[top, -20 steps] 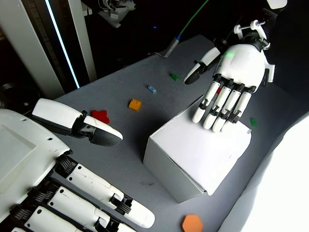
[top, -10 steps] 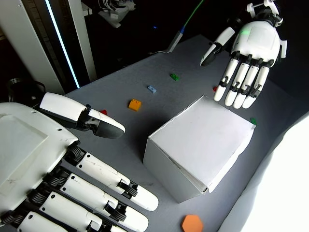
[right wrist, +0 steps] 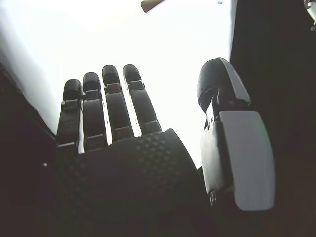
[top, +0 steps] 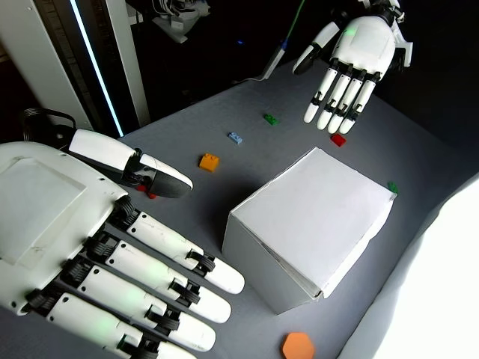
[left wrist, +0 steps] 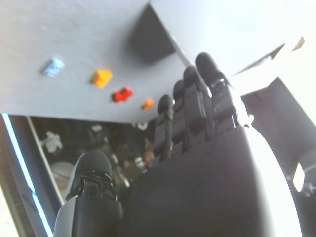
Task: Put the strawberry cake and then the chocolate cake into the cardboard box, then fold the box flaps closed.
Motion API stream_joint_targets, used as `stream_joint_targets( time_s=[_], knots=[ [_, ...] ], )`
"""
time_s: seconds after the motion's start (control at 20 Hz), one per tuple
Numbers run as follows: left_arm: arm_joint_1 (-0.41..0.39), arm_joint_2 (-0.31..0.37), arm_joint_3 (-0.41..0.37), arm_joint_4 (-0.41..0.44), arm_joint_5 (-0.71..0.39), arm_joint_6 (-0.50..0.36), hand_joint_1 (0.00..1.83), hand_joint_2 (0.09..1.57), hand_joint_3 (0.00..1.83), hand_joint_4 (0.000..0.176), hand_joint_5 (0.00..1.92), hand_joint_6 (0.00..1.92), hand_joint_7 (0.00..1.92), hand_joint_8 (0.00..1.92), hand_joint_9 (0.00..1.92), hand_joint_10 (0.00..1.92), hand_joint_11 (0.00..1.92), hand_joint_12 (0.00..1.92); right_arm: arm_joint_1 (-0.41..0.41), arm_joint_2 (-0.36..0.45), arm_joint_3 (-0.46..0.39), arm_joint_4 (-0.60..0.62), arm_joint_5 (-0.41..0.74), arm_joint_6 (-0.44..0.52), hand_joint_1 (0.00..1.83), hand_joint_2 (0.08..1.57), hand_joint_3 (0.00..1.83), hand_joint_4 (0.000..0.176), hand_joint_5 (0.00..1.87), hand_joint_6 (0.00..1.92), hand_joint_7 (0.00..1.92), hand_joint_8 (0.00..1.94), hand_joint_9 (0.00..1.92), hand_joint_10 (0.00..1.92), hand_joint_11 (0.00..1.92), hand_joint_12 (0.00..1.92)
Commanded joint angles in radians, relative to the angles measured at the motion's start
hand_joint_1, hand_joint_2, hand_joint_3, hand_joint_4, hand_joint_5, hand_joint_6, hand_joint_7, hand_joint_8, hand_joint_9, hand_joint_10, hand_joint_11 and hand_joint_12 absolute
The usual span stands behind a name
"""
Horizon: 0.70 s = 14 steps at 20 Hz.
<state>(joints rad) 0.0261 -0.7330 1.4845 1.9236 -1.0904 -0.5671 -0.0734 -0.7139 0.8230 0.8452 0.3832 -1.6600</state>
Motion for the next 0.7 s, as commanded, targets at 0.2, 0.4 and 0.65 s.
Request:
stream_joint_targets(
  time_s=[0.2,0.4,0.65],
  knots=[
    [-0.142,0.006,0.098,0.046,-0.049,-0.059,0.00,1.23,0.00,0.036,0.13,0.00,0.17,0.00,0.21,0.00,0.00,0.80,-0.014,0.014,-0.025,-0.024,0.090,-0.007,0.00,1.24,0.00,0.000,0.13,0.00,0.13,0.00,0.09,0.01,0.00,0.13],
    [-0.145,0.011,0.121,0.045,-0.054,-0.081,0.00,1.23,0.00,0.036,0.13,0.00,0.17,0.00,0.21,0.00,0.00,0.80,-0.040,0.008,-0.039,-0.024,0.067,-0.048,0.00,1.24,0.00,0.000,0.13,0.00,0.13,0.00,0.09,0.01,0.00,0.13],
    [-0.177,0.013,0.126,0.048,-0.066,-0.101,0.00,1.23,0.00,0.036,0.13,0.00,0.17,0.00,0.21,0.00,0.00,0.80,-0.057,-0.002,-0.041,-0.024,0.067,-0.069,0.00,1.24,0.00,0.000,0.13,0.00,0.13,0.00,0.09,0.01,0.00,0.13]
  ],
)
